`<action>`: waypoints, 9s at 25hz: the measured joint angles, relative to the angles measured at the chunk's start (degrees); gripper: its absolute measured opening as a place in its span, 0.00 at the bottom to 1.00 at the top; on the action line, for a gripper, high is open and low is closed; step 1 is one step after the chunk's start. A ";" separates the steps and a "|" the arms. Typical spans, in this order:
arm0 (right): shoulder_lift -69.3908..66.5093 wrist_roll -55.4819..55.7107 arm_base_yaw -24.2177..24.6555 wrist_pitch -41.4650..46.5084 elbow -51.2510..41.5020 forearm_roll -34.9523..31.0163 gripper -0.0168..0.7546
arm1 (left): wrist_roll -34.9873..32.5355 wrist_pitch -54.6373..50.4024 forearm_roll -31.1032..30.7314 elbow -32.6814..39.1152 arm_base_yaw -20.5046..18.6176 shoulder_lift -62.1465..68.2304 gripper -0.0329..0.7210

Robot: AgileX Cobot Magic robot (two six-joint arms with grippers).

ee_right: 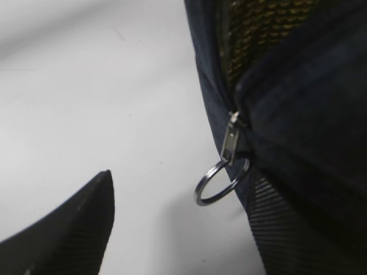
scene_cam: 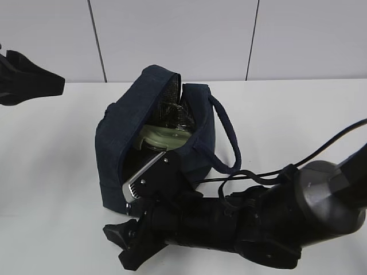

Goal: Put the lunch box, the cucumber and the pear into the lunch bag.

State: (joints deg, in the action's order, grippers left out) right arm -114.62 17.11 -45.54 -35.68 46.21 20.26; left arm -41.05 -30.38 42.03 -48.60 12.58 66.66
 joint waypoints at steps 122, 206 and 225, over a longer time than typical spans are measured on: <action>8.71 -8.22 -0.32 20.34 3.31 -6.78 0.02 | 0.00 -0.59 -0.86 0.00 0.00 0.12 0.36; 20.89 66.75 -4.97 38.01 12.42 74.90 0.02 | -54.01 -18.74 36.93 18.62 -11.26 4.63 0.36; 20.89 66.85 -4.97 38.01 12.42 74.90 0.02 | -59.36 -22.51 42.81 18.52 -10.88 15.66 0.36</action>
State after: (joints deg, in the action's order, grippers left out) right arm -93.72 83.96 -50.52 2.34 58.64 95.16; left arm -100.41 -52.89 84.84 -30.08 1.70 82.32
